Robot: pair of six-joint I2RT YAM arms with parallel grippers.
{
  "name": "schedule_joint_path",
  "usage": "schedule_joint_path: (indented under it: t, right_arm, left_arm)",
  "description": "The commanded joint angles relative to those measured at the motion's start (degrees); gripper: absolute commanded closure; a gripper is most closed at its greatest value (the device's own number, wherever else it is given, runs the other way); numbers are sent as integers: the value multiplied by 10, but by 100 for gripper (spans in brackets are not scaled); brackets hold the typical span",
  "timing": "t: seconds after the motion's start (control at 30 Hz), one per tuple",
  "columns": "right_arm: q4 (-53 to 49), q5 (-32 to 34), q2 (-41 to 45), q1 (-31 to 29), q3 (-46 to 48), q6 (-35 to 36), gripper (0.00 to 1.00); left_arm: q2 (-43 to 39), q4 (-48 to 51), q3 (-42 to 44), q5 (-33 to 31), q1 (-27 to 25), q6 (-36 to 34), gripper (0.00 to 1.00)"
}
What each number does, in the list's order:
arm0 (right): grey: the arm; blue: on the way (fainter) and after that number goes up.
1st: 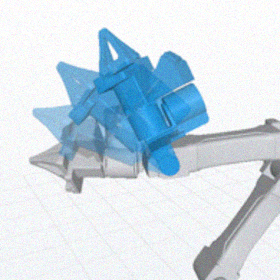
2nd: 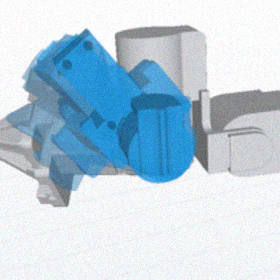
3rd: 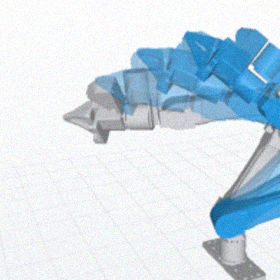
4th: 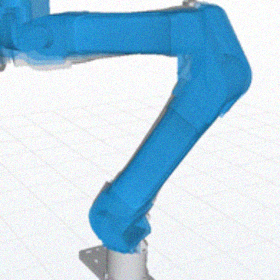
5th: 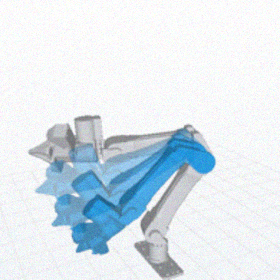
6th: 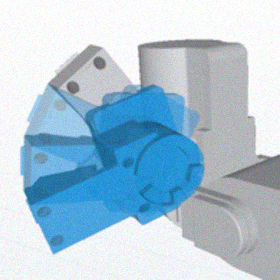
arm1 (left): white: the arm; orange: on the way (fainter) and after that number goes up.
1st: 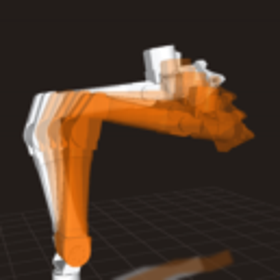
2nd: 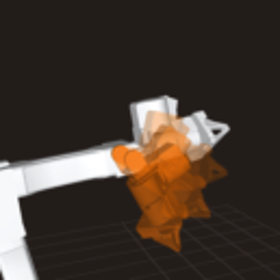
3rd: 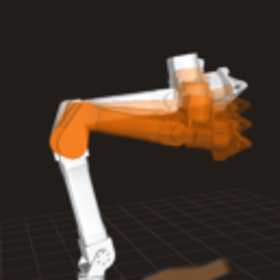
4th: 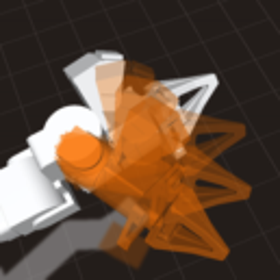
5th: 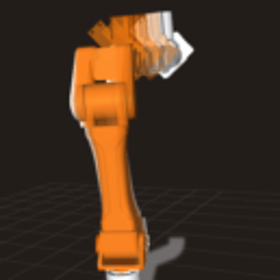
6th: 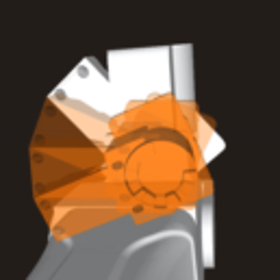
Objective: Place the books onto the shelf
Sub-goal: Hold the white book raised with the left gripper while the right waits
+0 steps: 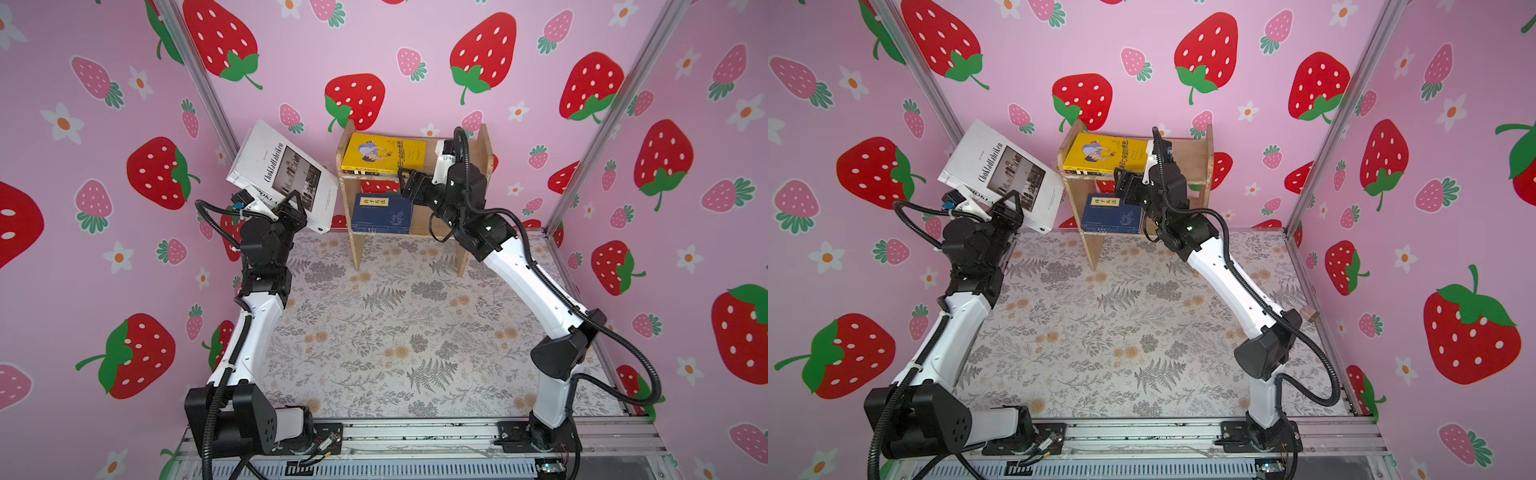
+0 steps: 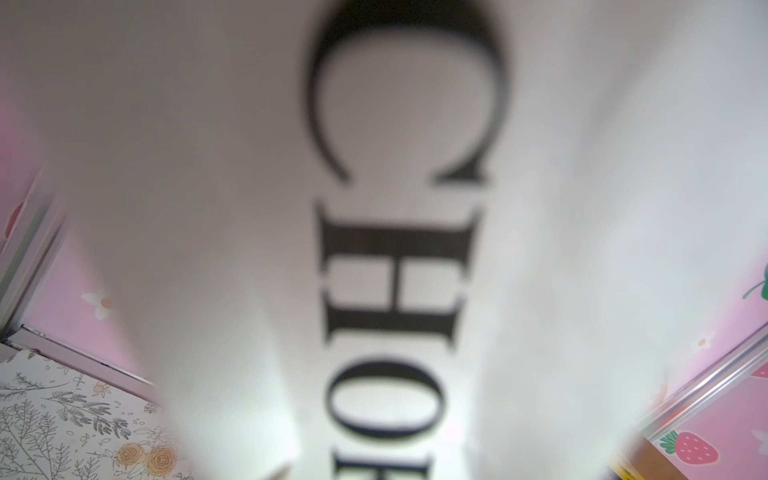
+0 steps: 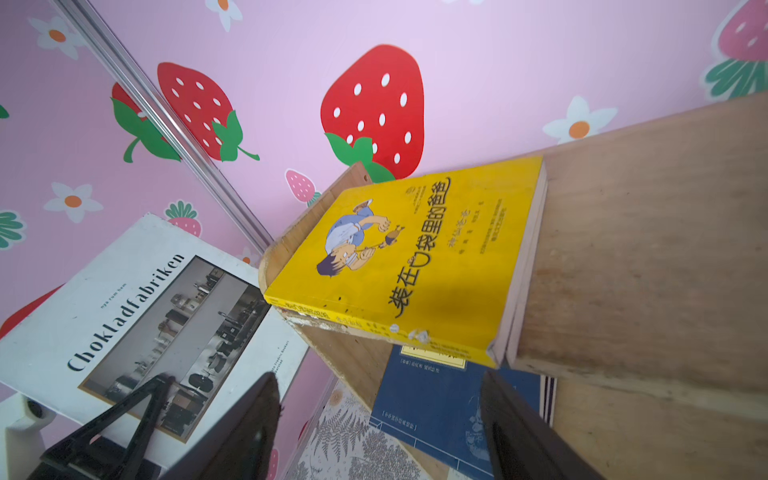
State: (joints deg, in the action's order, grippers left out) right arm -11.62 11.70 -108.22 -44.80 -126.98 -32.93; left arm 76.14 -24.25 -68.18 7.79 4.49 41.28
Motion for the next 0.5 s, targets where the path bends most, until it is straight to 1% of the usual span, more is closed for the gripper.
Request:
schedule_joint_path:
  t: [0.0, 0.1, 0.23, 0.47]
  right_arm:
    - [29, 59, 16, -1, -7, 37, 22]
    - [6, 75, -8, -1, -38, 36, 21]
    - [-3, 61, -32, -1, -57, 24, 20]
    - [-23, 59, -58, 0, -82, 7, 20]
  left_arm:
    - [6, -46, -36, 20, -3, 3, 91]
    - [14, -52, -42, 30, -4, 8, 91]
    - [23, -61, -47, 46, -6, 10, 91]
    - [30, -69, -47, 62, -16, 10, 91]
